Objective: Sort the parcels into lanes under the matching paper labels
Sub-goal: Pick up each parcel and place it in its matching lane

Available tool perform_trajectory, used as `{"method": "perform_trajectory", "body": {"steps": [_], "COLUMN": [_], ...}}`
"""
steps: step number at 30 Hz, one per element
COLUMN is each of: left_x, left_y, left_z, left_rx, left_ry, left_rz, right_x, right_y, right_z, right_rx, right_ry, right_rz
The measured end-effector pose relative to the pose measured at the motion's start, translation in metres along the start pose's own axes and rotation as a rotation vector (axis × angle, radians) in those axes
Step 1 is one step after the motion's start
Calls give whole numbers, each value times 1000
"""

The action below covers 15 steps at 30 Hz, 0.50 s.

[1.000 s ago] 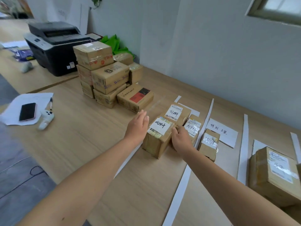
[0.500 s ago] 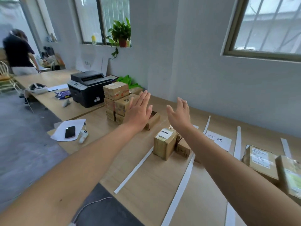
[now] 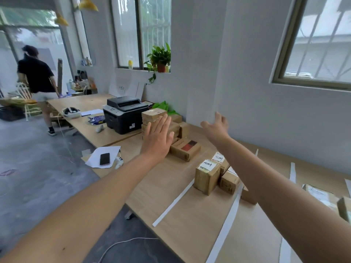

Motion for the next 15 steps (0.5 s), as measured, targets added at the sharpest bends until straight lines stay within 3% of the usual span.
{"method": "perform_trajectory", "body": {"steps": [7, 15], "left_x": [12, -44], "left_y": [-114, -229], "left_z": [-10, 1], "left_rx": [60, 19], "left_ry": [-2, -127], "left_rz": [59, 23], "right_x": [-134, -287], "right_y": [-61, -81], "right_z": [28, 74], "right_rx": [35, -3], "right_ry": [-63, -82], "right_rz": [-115, -212]}}
Point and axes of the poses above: each hand's wrist, its own z-axis towards the middle knuckle, its own x-axis out of the back of the hand, y = z × x, the point moved 4 cm from there along z, towards the middle knuckle, and after that the axes turned 15 degrees about -x, right-handed, at the moved point
